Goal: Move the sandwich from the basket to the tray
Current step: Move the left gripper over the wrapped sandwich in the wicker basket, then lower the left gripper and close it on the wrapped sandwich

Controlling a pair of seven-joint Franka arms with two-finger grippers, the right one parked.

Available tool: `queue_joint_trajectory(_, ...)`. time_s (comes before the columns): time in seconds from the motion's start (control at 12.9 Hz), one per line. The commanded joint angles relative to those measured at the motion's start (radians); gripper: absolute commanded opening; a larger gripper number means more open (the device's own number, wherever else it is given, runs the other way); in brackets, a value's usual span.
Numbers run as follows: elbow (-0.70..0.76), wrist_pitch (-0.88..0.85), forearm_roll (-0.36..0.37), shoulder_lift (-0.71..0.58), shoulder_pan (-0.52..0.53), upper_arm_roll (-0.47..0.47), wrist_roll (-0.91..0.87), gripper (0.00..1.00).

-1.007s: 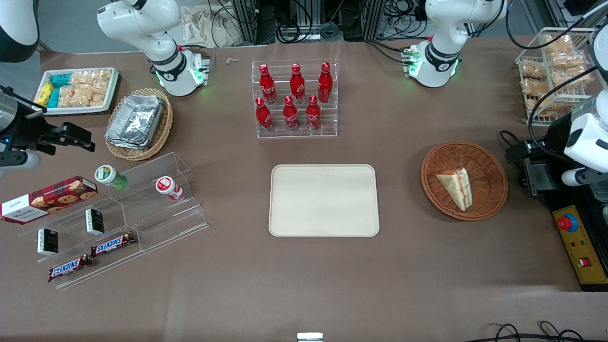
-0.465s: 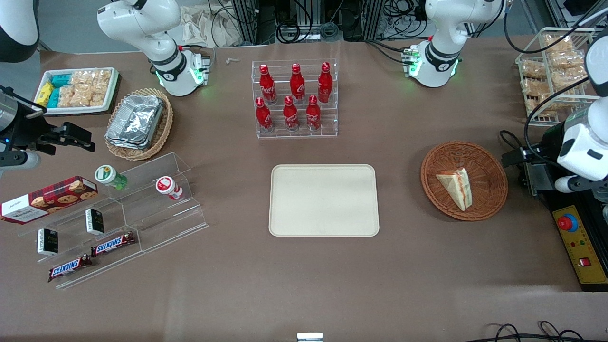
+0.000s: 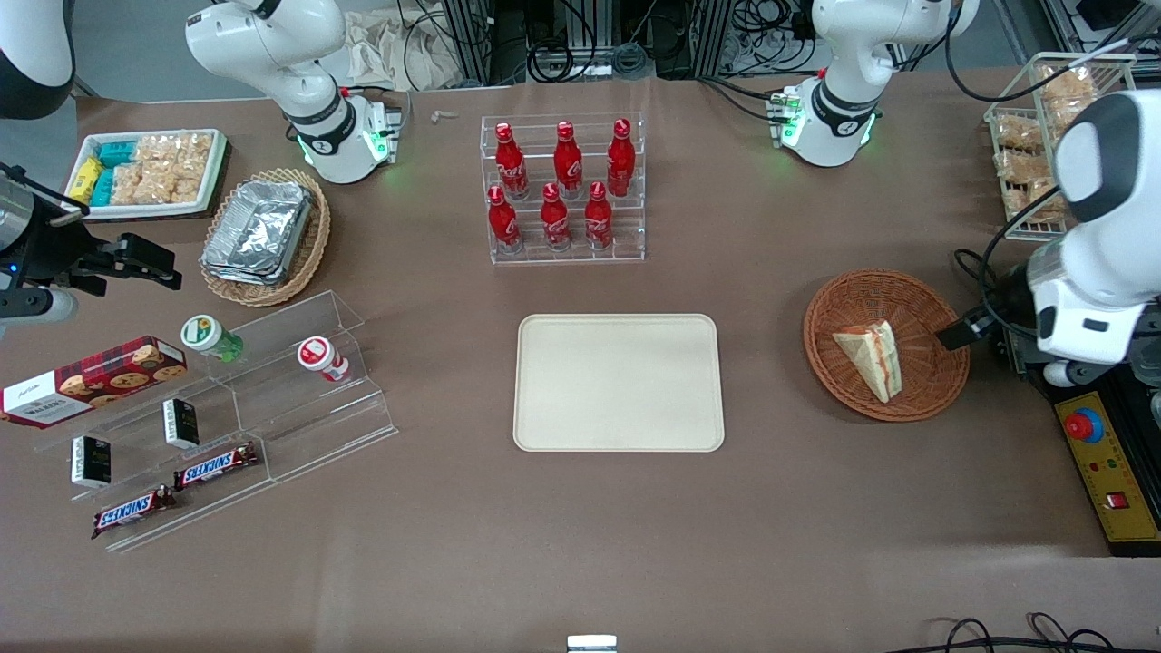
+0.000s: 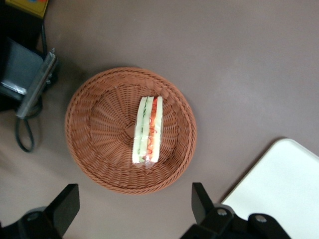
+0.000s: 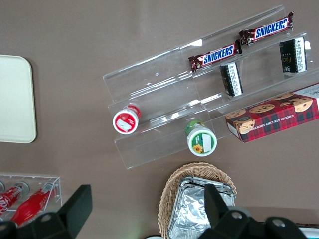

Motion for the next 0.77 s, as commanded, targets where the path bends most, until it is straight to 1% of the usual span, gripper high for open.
queue_joint_trajectory(0.0,-0.204,0.168,0.046,-0.078,-0.017,-0.009,-0.093,1.0)
queue_joint_trajectory(0.15,-0.385,0.369,0.051,-0.13,-0.015,-0.009,-0.089,1.0)
queue_joint_trajectory(0.23,-0.436,0.433,0.051,-0.137,-0.015,-0.009,-0.087,1.0)
queue_joint_trajectory(0.54,-0.475,0.481,0.051,-0.128,-0.017,-0.01,-0.09,1.0)
queue_joint_trajectory(0.7,-0.55,0.585,0.049,-0.13,-0.017,-0.01,-0.088,1.0)
